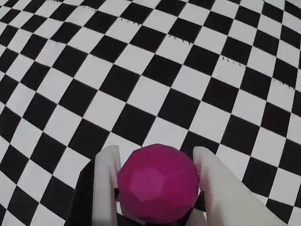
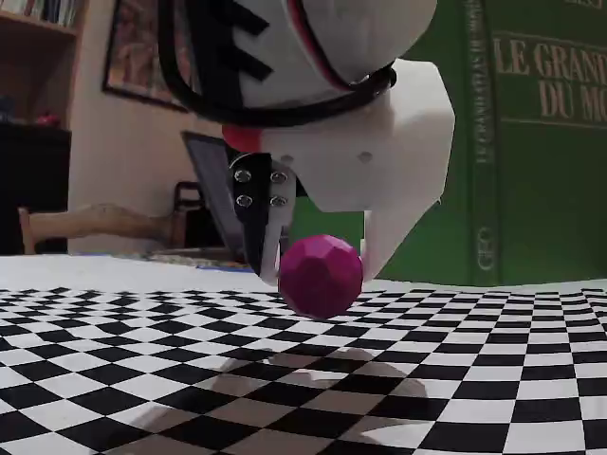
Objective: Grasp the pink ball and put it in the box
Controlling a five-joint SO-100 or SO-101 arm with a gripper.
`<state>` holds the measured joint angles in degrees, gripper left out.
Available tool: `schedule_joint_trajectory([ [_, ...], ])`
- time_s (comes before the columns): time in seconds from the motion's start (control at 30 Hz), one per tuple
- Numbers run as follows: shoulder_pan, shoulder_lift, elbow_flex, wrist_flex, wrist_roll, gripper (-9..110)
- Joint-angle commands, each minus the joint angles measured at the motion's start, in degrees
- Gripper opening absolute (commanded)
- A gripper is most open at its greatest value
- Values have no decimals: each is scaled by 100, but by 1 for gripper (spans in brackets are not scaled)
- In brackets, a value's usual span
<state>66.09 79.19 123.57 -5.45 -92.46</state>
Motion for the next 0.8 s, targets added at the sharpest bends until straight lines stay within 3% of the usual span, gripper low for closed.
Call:
schedule_joint_trajectory([
  [0.0, 44, 466, -158, -62, -44, 0],
  [0.77, 70, 1125, -141, 35, -44, 0],
])
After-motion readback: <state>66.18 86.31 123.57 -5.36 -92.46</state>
